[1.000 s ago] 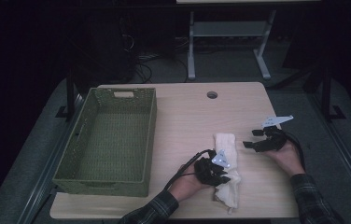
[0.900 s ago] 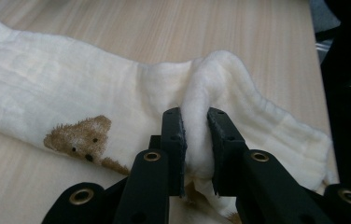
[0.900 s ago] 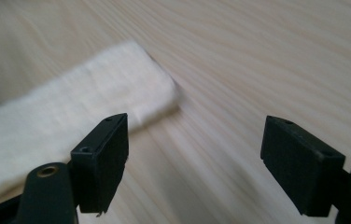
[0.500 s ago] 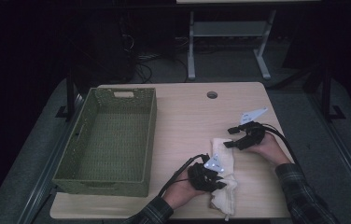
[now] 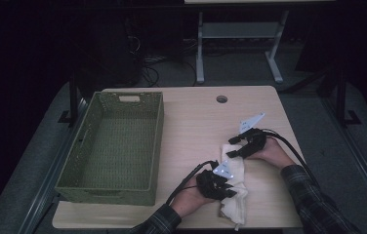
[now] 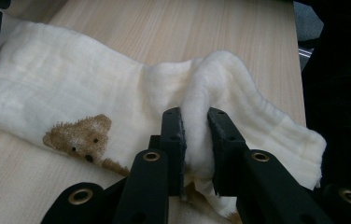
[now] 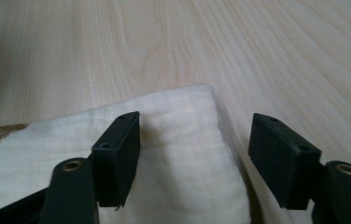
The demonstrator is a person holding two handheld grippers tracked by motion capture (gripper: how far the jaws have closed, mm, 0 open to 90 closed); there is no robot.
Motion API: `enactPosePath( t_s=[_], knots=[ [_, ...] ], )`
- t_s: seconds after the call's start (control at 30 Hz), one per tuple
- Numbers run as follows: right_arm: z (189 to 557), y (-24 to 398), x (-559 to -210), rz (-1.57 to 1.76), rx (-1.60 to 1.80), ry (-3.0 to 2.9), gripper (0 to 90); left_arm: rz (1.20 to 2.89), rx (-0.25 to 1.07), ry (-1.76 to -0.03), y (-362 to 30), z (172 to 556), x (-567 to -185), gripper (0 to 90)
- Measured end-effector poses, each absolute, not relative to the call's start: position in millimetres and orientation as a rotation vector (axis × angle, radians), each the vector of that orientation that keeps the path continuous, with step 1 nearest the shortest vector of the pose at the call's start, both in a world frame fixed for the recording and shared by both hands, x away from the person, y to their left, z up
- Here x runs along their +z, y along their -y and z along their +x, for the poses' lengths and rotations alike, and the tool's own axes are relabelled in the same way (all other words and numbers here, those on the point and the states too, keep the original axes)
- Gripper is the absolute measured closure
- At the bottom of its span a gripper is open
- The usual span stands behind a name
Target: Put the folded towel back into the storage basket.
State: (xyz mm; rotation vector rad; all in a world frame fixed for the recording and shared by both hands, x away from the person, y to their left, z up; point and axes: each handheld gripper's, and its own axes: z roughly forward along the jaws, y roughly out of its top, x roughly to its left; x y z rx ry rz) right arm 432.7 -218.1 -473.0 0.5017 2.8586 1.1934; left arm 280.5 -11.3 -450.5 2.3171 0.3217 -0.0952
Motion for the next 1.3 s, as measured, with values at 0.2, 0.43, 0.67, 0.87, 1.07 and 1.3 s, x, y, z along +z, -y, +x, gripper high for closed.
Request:
enactPosePath(
  t_s=[0.2,0.43,0.67,0.87,1.07,1.3],
  knots=[
    [423,216,-471,0.401,1.154,-2.858,60.7,2.316,-0.099,-0.327,11,281,-451,77.2],
    [421,215,-471,0.423,1.191,-2.896,80.5,2.308,-0.105,-0.337,10,283,-450,77.3],
    [420,215,-466,0.447,1.188,-2.891,80.9,2.289,-0.094,-0.334,4,288,-442,77.6],
    [423,212,-450,0.433,1.193,-2.881,80.9,2.26,-0.075,-0.348,-4,292,-428,77.6],
    [429,210,-431,0.424,1.23,-2.853,80.8,2.238,-0.064,-0.362,-17,298,-409,77.8],
    [433,199,-406,0.374,1.271,-2.833,80.8,2.236,-0.037,-0.386,-28,301,-383,77.9]
  ],
)
